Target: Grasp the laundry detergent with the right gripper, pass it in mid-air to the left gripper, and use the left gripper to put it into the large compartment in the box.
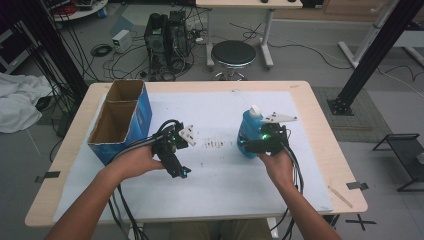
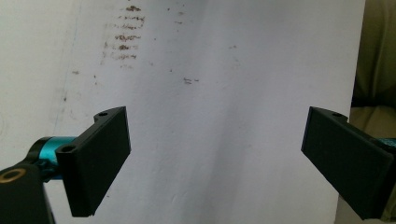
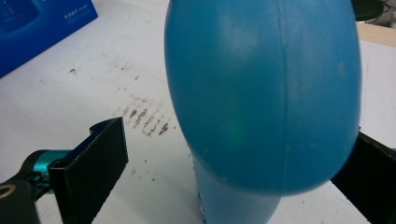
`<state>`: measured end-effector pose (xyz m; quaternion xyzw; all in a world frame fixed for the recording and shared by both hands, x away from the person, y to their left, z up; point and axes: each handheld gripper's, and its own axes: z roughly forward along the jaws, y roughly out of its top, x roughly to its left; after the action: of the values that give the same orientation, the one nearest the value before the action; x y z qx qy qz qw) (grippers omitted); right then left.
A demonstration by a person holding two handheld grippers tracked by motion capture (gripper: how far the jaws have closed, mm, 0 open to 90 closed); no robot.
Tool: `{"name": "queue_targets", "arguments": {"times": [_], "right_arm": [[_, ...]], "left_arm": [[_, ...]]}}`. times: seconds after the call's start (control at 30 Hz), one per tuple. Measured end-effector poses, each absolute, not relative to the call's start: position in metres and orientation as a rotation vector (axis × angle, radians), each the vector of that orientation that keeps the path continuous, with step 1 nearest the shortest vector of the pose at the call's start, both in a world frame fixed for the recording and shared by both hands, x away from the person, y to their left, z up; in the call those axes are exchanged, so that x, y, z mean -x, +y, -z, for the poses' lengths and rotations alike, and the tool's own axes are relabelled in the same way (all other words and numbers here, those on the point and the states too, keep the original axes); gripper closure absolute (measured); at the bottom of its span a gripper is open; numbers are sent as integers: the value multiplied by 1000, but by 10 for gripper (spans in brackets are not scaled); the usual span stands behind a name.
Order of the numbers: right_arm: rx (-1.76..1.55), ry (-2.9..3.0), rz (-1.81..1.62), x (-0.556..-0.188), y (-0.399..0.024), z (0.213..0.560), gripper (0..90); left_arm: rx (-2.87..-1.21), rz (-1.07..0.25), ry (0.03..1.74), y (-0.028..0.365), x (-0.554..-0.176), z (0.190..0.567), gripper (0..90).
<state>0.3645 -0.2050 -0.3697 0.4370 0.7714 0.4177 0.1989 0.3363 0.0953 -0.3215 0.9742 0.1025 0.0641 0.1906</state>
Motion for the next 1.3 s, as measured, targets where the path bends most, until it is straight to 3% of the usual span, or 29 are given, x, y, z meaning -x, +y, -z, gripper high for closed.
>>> {"name": "queue_targets", "arguments": {"times": [0.37, 0.47, 0.9, 1.0, 1.3], "right_arm": [[-1233, 2119, -1186, -365, -203, 380, 49], [-1214, 2116, -1225, -366, -204, 383, 148], [-1218, 2092, -1244, -368, -205, 386, 166], [-1201, 2080, -1265, -367, -206, 385, 246], [-1215, 2075, -1267, -369, -207, 387, 249]], "left_arm": [[-2734, -186, 286, 99, -337, 323, 81], [-2733, -182, 290, 99, -337, 323, 81], [-2753, -184, 281, 102, -338, 323, 81], [-2730, -187, 296, 102, -337, 324, 81], [-2730, -184, 304, 100, -337, 325, 81]]}}
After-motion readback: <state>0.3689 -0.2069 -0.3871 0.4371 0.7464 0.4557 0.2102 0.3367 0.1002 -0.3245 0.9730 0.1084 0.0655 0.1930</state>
